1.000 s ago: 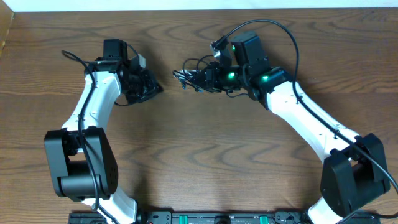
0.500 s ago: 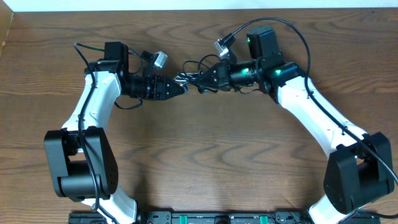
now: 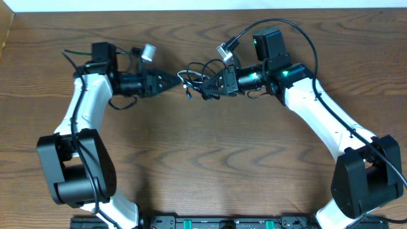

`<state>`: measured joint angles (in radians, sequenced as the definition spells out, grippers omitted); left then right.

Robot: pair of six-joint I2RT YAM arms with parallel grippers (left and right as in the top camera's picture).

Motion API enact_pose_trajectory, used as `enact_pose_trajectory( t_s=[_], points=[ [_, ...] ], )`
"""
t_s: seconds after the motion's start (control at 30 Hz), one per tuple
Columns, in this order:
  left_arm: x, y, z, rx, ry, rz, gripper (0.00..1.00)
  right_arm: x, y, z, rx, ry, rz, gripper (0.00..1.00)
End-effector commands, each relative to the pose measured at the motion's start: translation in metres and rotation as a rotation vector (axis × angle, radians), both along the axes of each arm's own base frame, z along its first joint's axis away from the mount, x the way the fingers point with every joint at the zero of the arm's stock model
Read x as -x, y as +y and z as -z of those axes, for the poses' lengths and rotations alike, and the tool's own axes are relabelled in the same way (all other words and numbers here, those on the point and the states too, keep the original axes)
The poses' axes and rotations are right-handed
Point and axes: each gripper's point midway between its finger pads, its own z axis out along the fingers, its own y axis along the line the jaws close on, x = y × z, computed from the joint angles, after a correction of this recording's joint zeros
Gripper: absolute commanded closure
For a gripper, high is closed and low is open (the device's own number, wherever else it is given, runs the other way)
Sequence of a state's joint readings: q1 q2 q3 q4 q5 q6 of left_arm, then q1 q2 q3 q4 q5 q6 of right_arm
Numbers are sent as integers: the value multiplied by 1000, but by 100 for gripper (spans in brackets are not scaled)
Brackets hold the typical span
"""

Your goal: Untangle cables

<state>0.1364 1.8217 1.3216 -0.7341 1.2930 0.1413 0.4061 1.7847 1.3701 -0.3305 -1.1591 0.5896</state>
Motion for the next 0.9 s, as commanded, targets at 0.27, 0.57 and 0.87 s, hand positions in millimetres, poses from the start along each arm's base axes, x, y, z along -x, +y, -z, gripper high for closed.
enact_pose_trajectory(
  t_s=[0.27,0.57,0.87],
  points=[
    [-22,-10,6,55,595,-288,30,0,-2,-18,-58,-77,-33,99],
    [-19,-46,11,25,708,-302,23,0,-2,-18,-58,-77,-33,99],
    [-31,-52,16,-28,627,-338,74,5,2,-19,-66,-74,-53,99]
  ],
)
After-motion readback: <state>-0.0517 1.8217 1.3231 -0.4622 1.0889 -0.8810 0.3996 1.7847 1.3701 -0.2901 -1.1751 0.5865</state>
